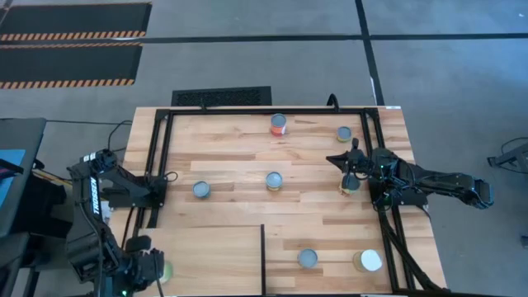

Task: Pick and place cans onto a shelf
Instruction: Put the canned oranges on the shelf

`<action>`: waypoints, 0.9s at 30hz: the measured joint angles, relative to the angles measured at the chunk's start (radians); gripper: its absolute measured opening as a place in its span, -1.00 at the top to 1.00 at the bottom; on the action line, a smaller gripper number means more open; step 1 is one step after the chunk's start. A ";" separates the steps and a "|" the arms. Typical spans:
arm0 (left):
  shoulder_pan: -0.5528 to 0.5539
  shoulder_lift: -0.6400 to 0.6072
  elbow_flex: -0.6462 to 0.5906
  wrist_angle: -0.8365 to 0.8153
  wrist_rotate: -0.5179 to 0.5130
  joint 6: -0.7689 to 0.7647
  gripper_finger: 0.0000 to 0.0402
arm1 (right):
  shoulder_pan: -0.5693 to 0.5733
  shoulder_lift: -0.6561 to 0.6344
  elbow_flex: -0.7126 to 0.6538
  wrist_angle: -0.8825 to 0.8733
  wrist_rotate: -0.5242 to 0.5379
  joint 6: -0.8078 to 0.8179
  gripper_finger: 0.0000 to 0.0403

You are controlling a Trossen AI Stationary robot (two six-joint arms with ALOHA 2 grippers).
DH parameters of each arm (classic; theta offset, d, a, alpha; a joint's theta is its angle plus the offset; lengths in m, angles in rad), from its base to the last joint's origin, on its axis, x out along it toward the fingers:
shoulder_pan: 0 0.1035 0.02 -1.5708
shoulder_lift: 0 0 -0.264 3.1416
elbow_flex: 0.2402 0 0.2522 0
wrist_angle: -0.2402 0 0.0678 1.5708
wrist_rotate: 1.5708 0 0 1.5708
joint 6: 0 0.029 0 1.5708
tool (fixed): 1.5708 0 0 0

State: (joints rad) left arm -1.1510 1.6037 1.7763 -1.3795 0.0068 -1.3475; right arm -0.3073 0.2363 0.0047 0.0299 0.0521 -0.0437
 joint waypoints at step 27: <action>-0.005 0.000 0.000 0.035 0.037 -0.097 1.00 | 0.000 0.000 0.000 0.000 0.000 0.000 0.86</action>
State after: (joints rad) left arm -1.1561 1.6035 1.7763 -1.3442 0.0437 -1.4441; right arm -0.3077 0.2359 0.0044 0.0299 0.0521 -0.0437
